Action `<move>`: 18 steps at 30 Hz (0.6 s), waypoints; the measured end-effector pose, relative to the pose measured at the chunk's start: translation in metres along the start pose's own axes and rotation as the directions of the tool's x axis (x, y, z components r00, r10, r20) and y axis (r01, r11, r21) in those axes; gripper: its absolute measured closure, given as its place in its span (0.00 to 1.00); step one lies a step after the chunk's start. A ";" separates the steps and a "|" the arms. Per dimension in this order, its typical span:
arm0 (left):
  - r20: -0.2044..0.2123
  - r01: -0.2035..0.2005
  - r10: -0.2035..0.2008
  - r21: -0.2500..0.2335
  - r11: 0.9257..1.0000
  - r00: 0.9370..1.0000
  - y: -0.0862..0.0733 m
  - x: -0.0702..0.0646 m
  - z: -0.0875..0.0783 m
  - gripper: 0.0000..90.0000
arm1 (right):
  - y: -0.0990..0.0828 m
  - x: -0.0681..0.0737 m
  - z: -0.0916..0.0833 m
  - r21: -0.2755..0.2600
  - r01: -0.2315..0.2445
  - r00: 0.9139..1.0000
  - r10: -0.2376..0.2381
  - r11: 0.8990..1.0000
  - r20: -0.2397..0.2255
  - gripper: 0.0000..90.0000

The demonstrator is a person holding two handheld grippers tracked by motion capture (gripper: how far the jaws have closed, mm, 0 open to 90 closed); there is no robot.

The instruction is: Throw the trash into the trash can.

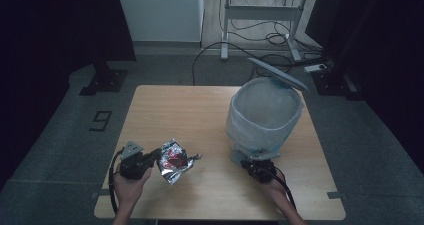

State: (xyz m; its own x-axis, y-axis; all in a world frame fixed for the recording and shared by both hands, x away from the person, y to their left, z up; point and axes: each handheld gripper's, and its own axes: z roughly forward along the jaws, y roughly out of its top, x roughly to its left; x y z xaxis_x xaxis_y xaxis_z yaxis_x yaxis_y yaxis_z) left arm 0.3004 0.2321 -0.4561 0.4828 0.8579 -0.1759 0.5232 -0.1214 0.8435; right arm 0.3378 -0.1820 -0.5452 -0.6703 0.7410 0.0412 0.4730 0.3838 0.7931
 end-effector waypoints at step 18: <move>0.033 -0.057 0.058 -0.033 0.998 0.998 0.052 -0.022 0.000 1.00 | 0.000 0.000 0.000 0.001 -0.001 1.000 0.001 1.000 -0.003 1.00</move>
State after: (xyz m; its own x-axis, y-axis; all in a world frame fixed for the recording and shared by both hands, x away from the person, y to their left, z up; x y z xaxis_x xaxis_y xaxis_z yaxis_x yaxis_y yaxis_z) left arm 0.3173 0.2069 -0.4080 0.5353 0.8325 -0.1432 0.4711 -0.1535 0.8686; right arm 0.3380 -0.1823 -0.5452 -0.6716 0.7396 0.0440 0.4741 0.3833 0.7927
